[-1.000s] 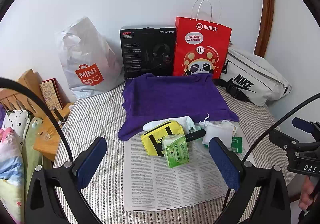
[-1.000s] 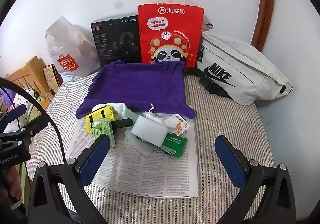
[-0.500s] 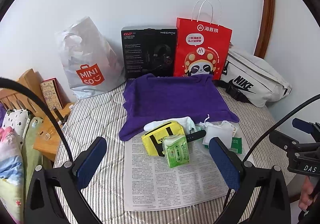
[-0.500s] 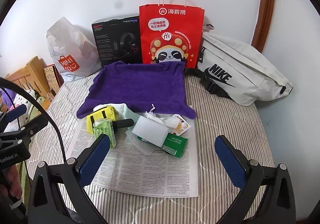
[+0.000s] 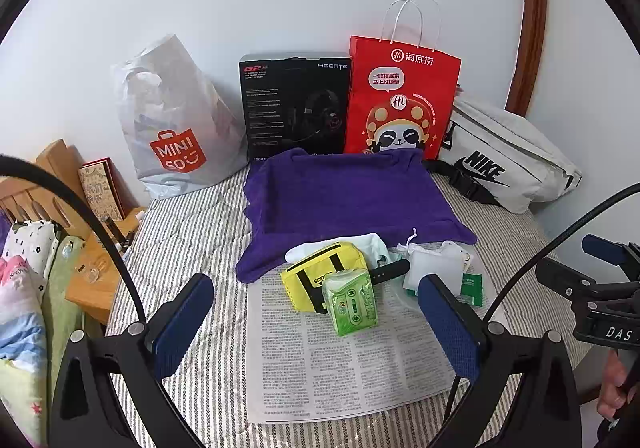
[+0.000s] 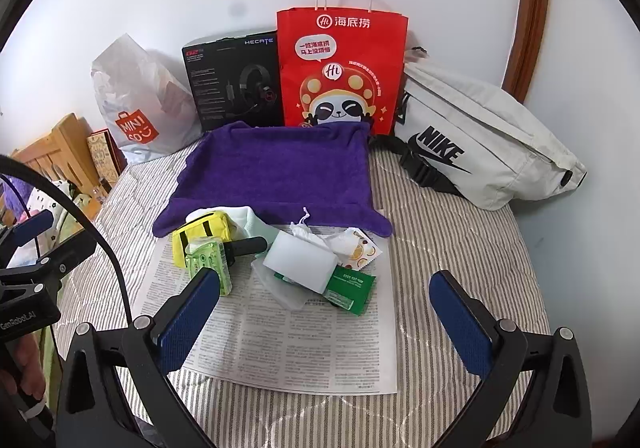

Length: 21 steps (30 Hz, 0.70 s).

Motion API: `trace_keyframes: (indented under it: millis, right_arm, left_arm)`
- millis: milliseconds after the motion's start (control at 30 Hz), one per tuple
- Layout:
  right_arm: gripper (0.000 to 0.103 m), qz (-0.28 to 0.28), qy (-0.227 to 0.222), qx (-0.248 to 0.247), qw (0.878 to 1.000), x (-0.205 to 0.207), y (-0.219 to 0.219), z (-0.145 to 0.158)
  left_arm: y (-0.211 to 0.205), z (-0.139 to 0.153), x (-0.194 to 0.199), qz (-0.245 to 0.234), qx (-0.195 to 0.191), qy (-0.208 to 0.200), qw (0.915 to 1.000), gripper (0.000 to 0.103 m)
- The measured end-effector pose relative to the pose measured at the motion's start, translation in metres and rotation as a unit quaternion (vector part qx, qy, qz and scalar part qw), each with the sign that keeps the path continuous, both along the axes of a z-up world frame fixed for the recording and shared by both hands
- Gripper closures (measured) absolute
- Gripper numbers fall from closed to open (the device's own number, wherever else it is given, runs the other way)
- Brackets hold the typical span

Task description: Organize soft objects

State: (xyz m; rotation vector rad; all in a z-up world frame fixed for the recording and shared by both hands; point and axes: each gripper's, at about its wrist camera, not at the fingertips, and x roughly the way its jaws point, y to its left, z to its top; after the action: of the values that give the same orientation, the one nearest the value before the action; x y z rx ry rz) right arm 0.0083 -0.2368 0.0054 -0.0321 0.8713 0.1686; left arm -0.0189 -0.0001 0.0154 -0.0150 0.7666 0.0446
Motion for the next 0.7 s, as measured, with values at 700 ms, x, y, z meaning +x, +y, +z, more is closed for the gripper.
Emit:
trace_keyframes:
  millis: [700]
  right_arm:
    - [0.0,0.006,0.013,0.022,1.0,0.016,-0.005,-0.016]
  left_arm:
    - [0.012,-0.034,0.024,-0.013,-0.019,0.032,0.9992,0.0]
